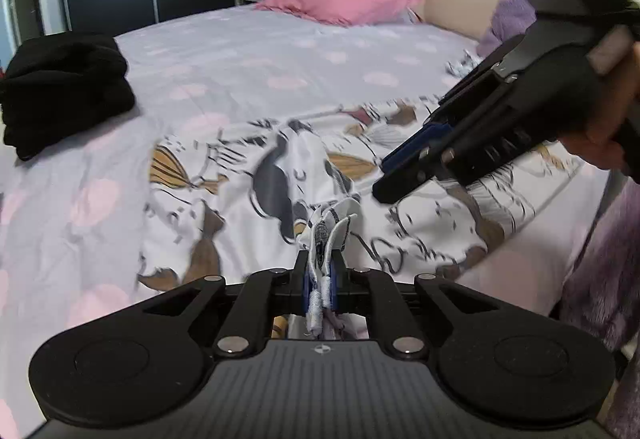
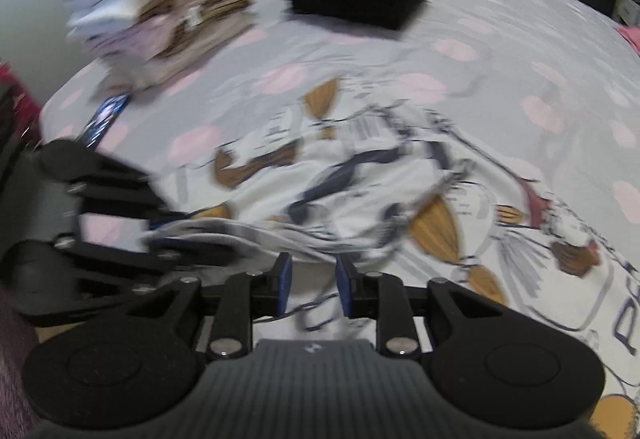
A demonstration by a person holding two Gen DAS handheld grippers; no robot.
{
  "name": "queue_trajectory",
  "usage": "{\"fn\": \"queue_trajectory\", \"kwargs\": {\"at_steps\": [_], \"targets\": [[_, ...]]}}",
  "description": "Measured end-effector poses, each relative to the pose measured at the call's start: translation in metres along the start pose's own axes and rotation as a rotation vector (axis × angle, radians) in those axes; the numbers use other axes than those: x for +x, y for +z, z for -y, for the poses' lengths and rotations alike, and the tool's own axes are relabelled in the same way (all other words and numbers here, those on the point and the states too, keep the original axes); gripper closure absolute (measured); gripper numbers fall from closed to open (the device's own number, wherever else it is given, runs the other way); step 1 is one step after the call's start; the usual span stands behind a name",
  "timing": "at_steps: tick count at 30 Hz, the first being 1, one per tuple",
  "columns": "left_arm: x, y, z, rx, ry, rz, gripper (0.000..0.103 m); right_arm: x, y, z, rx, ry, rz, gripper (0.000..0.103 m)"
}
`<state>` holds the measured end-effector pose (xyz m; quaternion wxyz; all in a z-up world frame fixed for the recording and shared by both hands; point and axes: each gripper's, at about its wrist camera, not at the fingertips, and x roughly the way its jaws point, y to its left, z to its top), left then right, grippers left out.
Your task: Fold clothes
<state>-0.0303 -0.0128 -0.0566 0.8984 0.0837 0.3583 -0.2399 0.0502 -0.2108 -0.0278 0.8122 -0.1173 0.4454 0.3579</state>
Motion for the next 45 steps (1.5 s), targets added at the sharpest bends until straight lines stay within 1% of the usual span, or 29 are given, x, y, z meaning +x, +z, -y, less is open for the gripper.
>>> {"fn": "queue_trajectory", "kwargs": {"at_steps": [1, 3, 5, 7, 8, 10, 11, 12, 14, 17, 19, 20, 22, 23, 25, 27, 28, 30, 31, 32, 35, 37, 40, 43, 45], "targets": [[-0.001, 0.002, -0.002, -0.006, -0.003, 0.006, 0.096, 0.002, 0.006, 0.010, 0.045, -0.001, -0.002, 0.071], [-0.001, 0.004, -0.004, -0.013, -0.013, 0.011, 0.096, 0.006, 0.017, 0.031, 0.139, 0.002, -0.006, 0.062], [-0.002, 0.005, -0.004, -0.016, -0.024, 0.012, 0.096, 0.016, 0.028, 0.053, 0.240, 0.028, -0.012, 0.061], [-0.003, 0.004, -0.004, -0.015, -0.034, 0.010, 0.096, 0.028, 0.036, 0.070, 0.304, 0.032, -0.017, 0.056], [-0.003, 0.004, -0.003, -0.013, -0.036, 0.009, 0.096, 0.034, 0.040, 0.079, 0.335, 0.033, -0.019, 0.052], [-0.002, 0.005, -0.002, -0.009, -0.042, 0.005, 0.096, 0.043, 0.047, 0.089, 0.365, 0.025, -0.013, 0.053], [-0.001, 0.005, -0.002, -0.008, -0.049, 0.002, 0.096, 0.048, 0.051, 0.094, 0.379, 0.020, -0.009, 0.057], [0.001, 0.006, -0.001, -0.006, -0.056, -0.002, 0.096, 0.051, 0.055, 0.097, 0.375, 0.016, -0.007, 0.063], [0.005, 0.007, 0.002, 0.009, -0.067, -0.015, 0.096, 0.058, 0.065, 0.100, 0.359, 0.015, -0.006, 0.069], [0.008, 0.006, 0.005, 0.013, -0.085, -0.038, 0.096, 0.068, 0.076, 0.105, 0.349, 0.022, -0.029, 0.070], [0.010, 0.004, 0.005, 0.015, -0.091, -0.049, 0.096, 0.075, 0.077, 0.112, 0.352, 0.037, -0.050, 0.070], [0.011, 0.003, 0.005, 0.015, -0.094, -0.055, 0.096, 0.079, 0.075, 0.114, 0.367, 0.051, -0.061, 0.071], [0.013, 0.002, 0.005, 0.011, -0.099, -0.065, 0.096, 0.084, 0.071, 0.120, 0.413, 0.088, -0.077, 0.094], [0.014, 0.002, 0.005, 0.009, -0.101, -0.069, 0.096, 0.083, 0.072, 0.120, 0.423, 0.099, -0.065, 0.100], [0.016, 0.001, 0.005, 0.003, -0.106, -0.076, 0.096, 0.075, 0.075, 0.119, 0.427, 0.105, -0.026, 0.100], [0.016, 0.001, 0.006, 0.004, -0.112, -0.081, 0.096, 0.060, 0.084, 0.118, 0.414, 0.065, 0.022, 0.100], [0.016, 0.002, 0.006, 0.007, -0.116, -0.082, 0.096, 0.054, 0.088, 0.118, 0.415, 0.029, 0.030, 0.100], [0.016, 0.002, 0.008, 0.012, -0.126, -0.080, 0.097, 0.048, 0.092, 0.120, 0.385, -0.032, 0.035, 0.100], [0.017, 0.002, 0.008, 0.015, -0.130, -0.082, 0.097, 0.049, 0.092, 0.121, 0.375, -0.050, 0.035, 0.099], [0.017, 0.002, 0.009, 0.017, -0.133, -0.085, 0.097, 0.051, 0.090, 0.124, 0.385, -0.063, 0.034, 0.093], [0.014, 0.001, 0.009, 0.014, -0.129, -0.081, 0.097, 0.055, 0.083, 0.133, 0.424, -0.076, 0.040, 0.068], [0.011, 0.001, 0.007, -0.002, -0.129, -0.070, 0.097, 0.056, 0.079, 0.135, 0.430, -0.065, 0.029, 0.067], [0.006, 0.004, -0.003, -0.065, -0.137, -0.039, 0.097, 0.059, 0.072, 0.137, 0.463, -0.014, 0.015, 0.067], [0.000, 0.008, -0.016, -0.123, -0.116, -0.012, 0.097, 0.065, 0.068, 0.135, 0.466, -0.003, 0.001, 0.068], [-0.001, 0.009, -0.022, -0.139, -0.105, -0.009, 0.097, 0.068, 0.066, 0.133, 0.460, -0.001, -0.001, 0.068]]}}
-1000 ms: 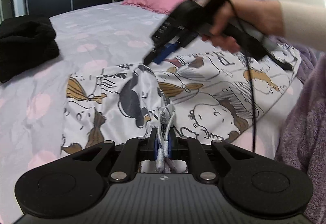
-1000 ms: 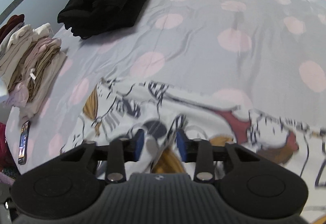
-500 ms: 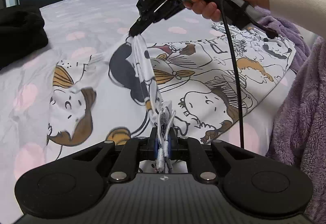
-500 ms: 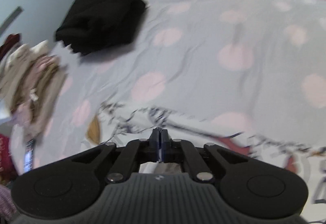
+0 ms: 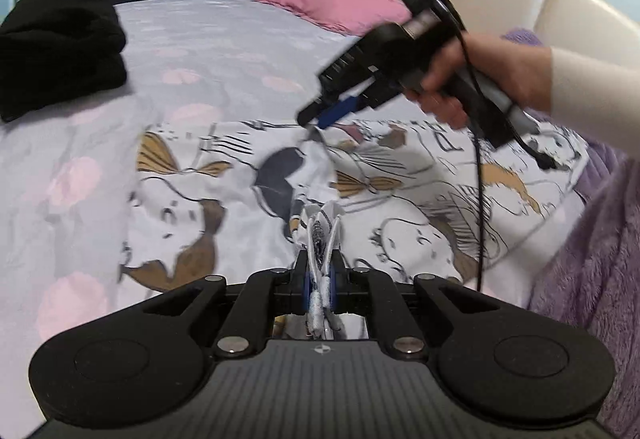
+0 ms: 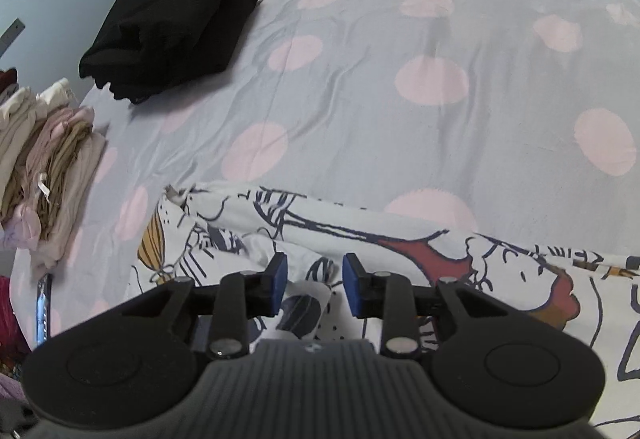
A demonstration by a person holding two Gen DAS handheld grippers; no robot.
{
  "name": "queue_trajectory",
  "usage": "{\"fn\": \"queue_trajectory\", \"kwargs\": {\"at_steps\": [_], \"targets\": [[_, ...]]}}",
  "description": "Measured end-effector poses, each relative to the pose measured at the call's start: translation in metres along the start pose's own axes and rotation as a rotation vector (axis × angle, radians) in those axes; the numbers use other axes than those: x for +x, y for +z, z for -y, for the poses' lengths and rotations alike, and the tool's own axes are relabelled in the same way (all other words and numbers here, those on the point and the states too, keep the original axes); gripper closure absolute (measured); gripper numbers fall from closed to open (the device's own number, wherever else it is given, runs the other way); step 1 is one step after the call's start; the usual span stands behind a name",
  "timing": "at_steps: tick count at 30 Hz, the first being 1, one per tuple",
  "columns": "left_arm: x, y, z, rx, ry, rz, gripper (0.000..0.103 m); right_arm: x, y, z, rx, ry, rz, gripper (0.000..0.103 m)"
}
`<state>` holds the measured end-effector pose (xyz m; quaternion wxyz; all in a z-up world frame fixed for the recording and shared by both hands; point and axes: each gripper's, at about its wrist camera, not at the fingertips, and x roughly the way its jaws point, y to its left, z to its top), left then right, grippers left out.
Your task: Fold clothes
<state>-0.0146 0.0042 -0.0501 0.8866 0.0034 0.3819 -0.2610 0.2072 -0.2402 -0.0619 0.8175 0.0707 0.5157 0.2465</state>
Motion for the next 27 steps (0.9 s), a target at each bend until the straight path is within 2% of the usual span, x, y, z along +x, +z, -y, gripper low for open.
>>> {"fn": "queue_trajectory", "kwargs": {"at_steps": [3, 6, 10, 12, 13, 19, 24, 27], "targets": [[-0.001, 0.001, -0.004, -0.012, 0.013, 0.003, 0.097, 0.008, -0.003, 0.004, 0.030, 0.016, -0.014, 0.063], [-0.001, 0.002, -0.005, -0.017, 0.016, 0.004, 0.097, 0.019, -0.004, 0.009, 0.074, 0.063, -0.028, 0.063], [0.000, 0.002, -0.002, -0.001, 0.010, -0.001, 0.097, 0.032, -0.011, -0.005, 0.045, 0.061, -0.021, 0.063], [-0.002, 0.003, 0.000, 0.011, 0.007, 0.002, 0.097, 0.034, -0.013, -0.019, -0.019, 0.037, -0.010, 0.091], [-0.003, 0.003, 0.001, 0.017, 0.005, 0.005, 0.097, 0.033, -0.014, -0.025, -0.044, 0.033, -0.001, 0.092], [-0.019, 0.013, 0.014, 0.035, -0.030, 0.040, 0.097, -0.002, 0.002, -0.042, -0.078, 0.058, 0.107, 0.093], [-0.032, 0.034, 0.034, 0.044, -0.067, 0.103, 0.097, -0.041, 0.027, -0.055, -0.099, 0.065, 0.208, 0.093], [-0.028, 0.048, 0.050, 0.035, -0.082, 0.137, 0.097, -0.057, 0.040, -0.056, -0.100, 0.039, 0.227, 0.093]]}}
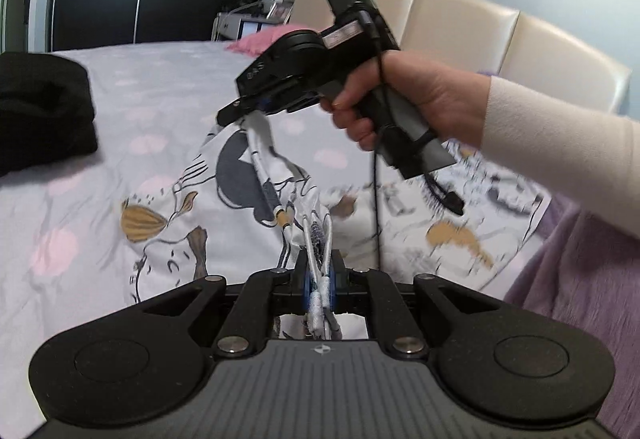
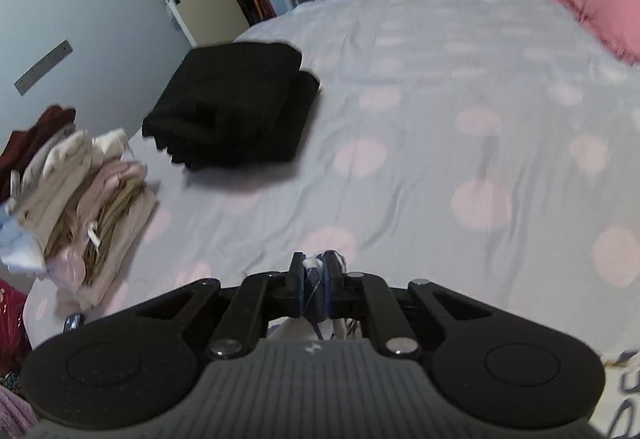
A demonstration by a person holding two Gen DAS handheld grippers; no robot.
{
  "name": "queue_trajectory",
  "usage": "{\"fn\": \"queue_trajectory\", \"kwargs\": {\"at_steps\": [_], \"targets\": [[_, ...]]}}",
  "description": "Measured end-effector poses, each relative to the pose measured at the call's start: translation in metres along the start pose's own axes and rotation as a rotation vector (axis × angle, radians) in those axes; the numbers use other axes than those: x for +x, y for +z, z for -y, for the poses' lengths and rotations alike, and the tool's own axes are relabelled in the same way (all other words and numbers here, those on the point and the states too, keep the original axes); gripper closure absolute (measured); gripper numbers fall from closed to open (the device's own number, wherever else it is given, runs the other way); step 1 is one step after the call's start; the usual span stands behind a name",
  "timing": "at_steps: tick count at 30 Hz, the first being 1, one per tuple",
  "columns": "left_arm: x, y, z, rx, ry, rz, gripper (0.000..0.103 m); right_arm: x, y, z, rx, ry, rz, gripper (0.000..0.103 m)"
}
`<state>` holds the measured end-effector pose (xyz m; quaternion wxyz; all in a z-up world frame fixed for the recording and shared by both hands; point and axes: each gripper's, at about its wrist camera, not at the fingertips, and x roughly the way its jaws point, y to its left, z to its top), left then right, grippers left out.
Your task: Fold clothes
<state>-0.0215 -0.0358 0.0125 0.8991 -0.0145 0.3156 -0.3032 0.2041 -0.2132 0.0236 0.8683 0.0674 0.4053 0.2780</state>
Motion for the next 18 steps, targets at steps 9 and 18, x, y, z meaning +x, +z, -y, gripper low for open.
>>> {"fn": "queue_trajectory", "kwargs": {"at_steps": [9, 18], "targets": [[0.057, 0.012, 0.038, -0.053, -0.072, 0.027, 0.097, -0.022, 0.008, 0.050, 0.012, -0.165, 0.005, 0.093], [0.134, -0.007, 0.057, -0.044, -0.111, -0.075, 0.097, -0.001, -0.018, 0.113, 0.017, -0.271, -0.095, 0.092]]}}
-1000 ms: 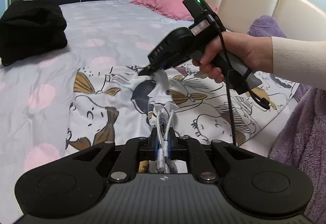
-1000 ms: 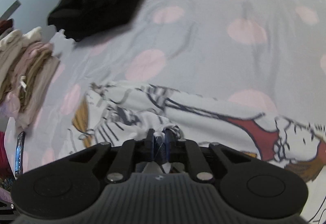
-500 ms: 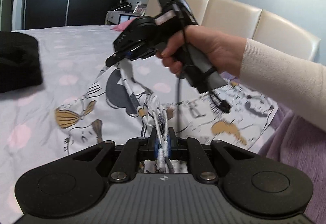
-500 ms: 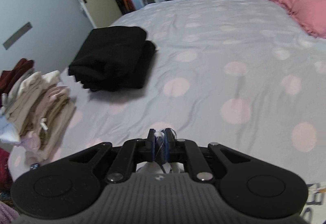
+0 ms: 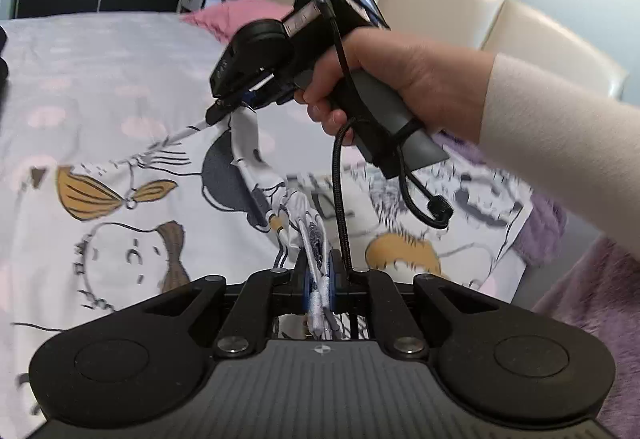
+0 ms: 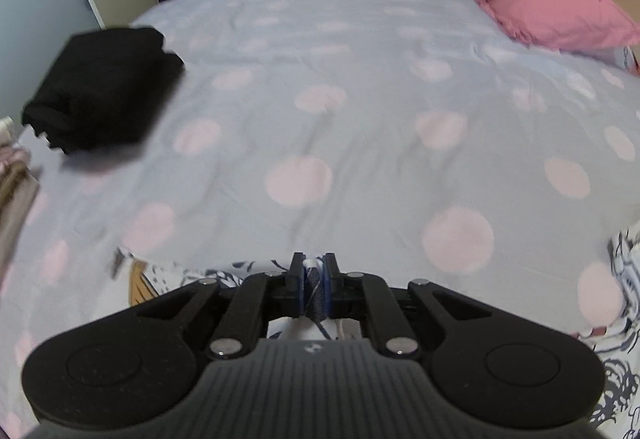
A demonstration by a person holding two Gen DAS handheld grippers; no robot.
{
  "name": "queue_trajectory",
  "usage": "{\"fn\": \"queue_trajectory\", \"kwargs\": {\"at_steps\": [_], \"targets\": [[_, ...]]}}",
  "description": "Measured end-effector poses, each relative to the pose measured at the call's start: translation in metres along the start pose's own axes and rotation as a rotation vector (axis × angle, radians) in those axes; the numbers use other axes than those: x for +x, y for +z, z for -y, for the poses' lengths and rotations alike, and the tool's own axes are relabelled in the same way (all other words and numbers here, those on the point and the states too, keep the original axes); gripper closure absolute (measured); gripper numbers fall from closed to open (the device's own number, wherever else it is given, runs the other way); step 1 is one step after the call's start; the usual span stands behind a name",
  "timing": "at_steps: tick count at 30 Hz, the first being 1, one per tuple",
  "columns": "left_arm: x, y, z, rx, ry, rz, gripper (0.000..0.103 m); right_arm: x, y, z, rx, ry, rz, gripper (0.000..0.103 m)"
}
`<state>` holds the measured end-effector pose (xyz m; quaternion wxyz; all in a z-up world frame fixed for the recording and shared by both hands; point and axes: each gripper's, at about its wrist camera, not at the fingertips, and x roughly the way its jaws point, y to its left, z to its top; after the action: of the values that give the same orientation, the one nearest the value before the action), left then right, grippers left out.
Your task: Fold clothes
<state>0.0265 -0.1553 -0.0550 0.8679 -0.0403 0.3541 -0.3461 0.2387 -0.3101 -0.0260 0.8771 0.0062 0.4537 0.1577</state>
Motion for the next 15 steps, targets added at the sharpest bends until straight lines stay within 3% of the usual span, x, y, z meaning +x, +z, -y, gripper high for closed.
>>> {"fn": "queue_trajectory", "kwargs": {"at_steps": [3, 8, 11, 15], "targets": [[0.018, -0.008, -0.001, 0.001, -0.001, -0.042, 0.097, 0.006, -0.010, 0.007, -0.008, -0.009, -0.024, 0.083], [0.031, -0.016, 0.003, 0.009, -0.016, -0.084, 0.094, -0.005, -0.019, 0.011, -0.055, -0.037, -0.021, 0.080], [0.031, -0.019, 0.011, 0.035, -0.034, -0.096, 0.081, -0.024, -0.025, 0.012, -0.099, -0.065, -0.001, 0.067], [0.017, -0.020, 0.021, 0.058, -0.047, -0.094, 0.075, -0.052, -0.037, 0.010, -0.138, -0.080, 0.028, 0.066]]}}
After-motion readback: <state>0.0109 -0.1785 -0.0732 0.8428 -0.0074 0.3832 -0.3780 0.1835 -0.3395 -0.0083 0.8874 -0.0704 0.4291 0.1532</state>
